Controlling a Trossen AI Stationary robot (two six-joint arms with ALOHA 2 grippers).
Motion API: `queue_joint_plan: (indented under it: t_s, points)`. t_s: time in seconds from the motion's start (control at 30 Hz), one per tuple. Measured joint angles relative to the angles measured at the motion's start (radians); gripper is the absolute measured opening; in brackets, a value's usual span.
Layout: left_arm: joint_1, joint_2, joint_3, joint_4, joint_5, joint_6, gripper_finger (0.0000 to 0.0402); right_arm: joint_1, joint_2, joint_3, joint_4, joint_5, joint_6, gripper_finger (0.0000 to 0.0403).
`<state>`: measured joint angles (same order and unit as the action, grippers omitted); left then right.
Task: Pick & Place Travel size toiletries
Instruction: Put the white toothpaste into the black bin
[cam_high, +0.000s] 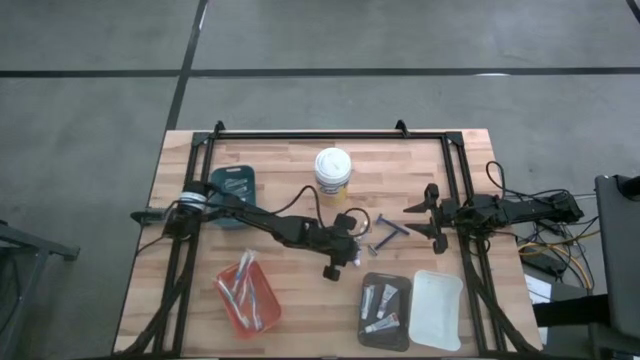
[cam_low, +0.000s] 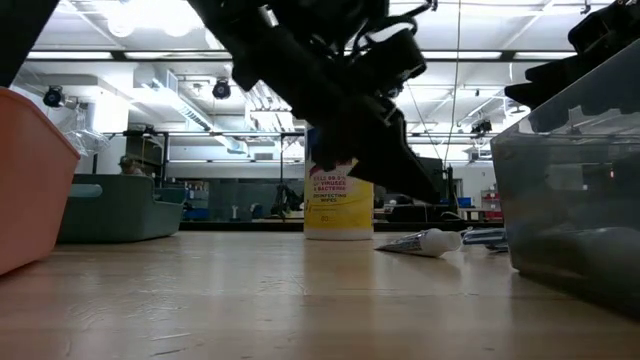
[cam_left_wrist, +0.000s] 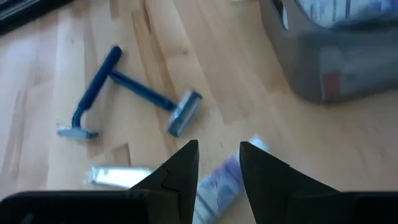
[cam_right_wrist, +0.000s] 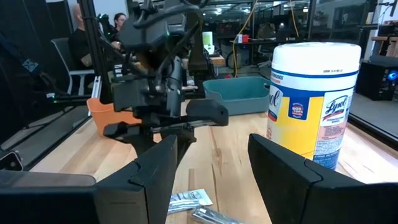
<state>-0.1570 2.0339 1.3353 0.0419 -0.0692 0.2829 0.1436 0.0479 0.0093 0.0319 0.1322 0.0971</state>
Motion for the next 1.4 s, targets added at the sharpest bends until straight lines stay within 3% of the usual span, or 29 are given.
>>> queue_joint_plan:
  t_s: [0.63,0.8,0.93,1.23,1.4]
  points:
    - [-0.001,-0.024,0.019,-0.014,-0.018,-0.029,0.0122,0.000,0.000,0.000,0.000,0.000,0.000,0.0196]
    - [-0.001,-0.024,0.020,-0.021,-0.018,-0.110,0.0122,0.000,0.000,0.000,0.000,0.000,0.000,0.0196]
    - [0.003,-0.025,0.020,-0.051,-0.018,-0.026,0.0122,0.000,0.000,0.000,0.000,0.000,0.000,0.0196]
    - [0.008,-0.026,0.018,-0.103,-0.001,-0.015,0.0122,0.000,0.000,0.000,0.000,0.000,0.000,0.0196]
    - [0.009,-0.020,0.018,-0.102,0.003,-0.003,0.0155,0.000,0.000,0.000,0.000,0.000,0.000,0.0196]
